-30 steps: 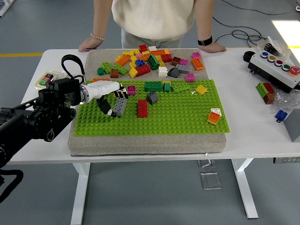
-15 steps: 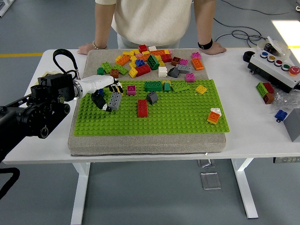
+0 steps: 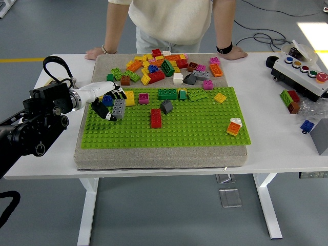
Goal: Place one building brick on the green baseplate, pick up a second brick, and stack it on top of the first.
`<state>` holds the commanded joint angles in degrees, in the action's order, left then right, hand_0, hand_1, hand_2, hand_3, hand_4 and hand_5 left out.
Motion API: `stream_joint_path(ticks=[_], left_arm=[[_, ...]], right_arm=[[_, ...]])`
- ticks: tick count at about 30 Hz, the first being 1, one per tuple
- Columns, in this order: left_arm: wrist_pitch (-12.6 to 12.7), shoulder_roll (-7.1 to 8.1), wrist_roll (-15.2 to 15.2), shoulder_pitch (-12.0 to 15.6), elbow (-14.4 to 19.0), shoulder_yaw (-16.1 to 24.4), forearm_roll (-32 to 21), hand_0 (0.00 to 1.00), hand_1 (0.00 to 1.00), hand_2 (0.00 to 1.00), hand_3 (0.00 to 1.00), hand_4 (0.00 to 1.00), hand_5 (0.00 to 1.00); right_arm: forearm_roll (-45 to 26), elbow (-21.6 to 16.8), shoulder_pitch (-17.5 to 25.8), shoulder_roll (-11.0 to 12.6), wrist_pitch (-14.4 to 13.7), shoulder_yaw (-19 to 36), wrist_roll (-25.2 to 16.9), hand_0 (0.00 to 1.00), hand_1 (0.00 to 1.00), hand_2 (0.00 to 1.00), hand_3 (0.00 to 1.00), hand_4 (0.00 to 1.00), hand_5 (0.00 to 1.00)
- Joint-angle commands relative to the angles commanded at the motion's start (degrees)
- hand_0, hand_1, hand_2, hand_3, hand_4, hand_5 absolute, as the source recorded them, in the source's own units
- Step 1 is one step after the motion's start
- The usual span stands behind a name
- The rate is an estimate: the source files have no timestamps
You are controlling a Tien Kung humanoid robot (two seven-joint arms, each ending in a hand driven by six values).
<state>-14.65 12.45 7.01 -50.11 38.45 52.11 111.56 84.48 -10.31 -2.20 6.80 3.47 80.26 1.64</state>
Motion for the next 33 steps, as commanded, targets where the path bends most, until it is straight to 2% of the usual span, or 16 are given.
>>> stream_joint_path(ticks=[11, 22, 33], left_arm=[[-0.04, -0.32, -3.10, 3.96, 4.38, 3.70, 0.51, 0.752, 0.706, 0.588, 0.563, 0.730, 0.002], [-0.61, 0.84, -3.81, 5.72, 6.38, 3.98, 1.91, 0.751, 0.702, 0.588, 0.563, 0.730, 0.002], [-1.08, 0.79, -4.40, 7.87, 8.64, 6.45, 2.71, 0.751, 0.700, 0.589, 0.563, 0.733, 0.002]], right_arm=[[0.28, 0.00, 0.17, 0.16, 0.01, 0.68, -0.05, 0.758, 0.686, 0.731, 0.752, 0.998, 0.506], [0.29, 0.00, 0.47, 0.19, 0.05, 1.00, -0.05, 0.758, 0.686, 0.731, 0.753, 0.998, 0.506], [0.42, 0.00, 0.55, 0.19, 0.02, 1.13, -0.04, 0.758, 0.686, 0.731, 0.753, 0.998, 0.507]])
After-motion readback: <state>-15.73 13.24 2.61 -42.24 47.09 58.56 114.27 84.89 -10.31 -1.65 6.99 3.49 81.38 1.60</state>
